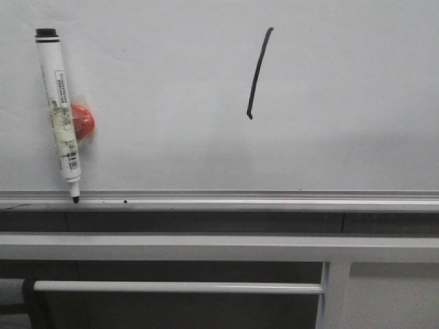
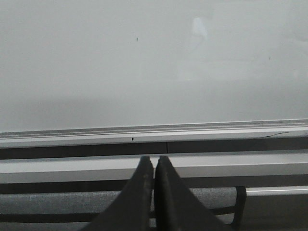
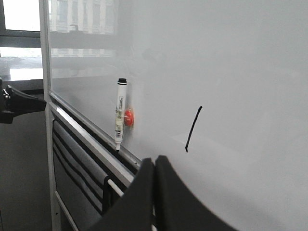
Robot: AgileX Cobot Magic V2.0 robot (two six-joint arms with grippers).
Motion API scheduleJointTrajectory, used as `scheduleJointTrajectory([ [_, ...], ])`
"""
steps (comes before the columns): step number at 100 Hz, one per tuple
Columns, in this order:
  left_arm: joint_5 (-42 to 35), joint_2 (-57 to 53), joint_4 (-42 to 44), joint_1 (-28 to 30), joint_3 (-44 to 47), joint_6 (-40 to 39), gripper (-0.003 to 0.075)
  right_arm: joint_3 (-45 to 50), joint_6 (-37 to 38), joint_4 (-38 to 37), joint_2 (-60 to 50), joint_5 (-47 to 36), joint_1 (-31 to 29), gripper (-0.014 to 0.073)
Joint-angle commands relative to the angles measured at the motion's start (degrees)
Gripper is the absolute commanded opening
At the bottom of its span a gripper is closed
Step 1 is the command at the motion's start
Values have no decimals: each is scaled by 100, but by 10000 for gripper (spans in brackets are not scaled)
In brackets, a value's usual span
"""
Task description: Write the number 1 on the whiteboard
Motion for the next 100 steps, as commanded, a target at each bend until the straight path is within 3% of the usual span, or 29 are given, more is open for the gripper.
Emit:
scheduleJointTrajectory([
  [1, -409, -129, 2, 12, 38, -64, -20, -147, -47, 31, 47, -318, -22, -64],
  [83, -419, -129, -23, 12, 38, -64, -20, -147, -47, 31, 47, -362, -22, -64],
  [94, -419, -129, -23, 12, 38, -64, -20, -121, -16, -469, 47, -396, -22, -64],
  [100, -419, -129, -23, 12, 38, -64, -20, -111, 460, -864, 47, -505, -34, -64],
])
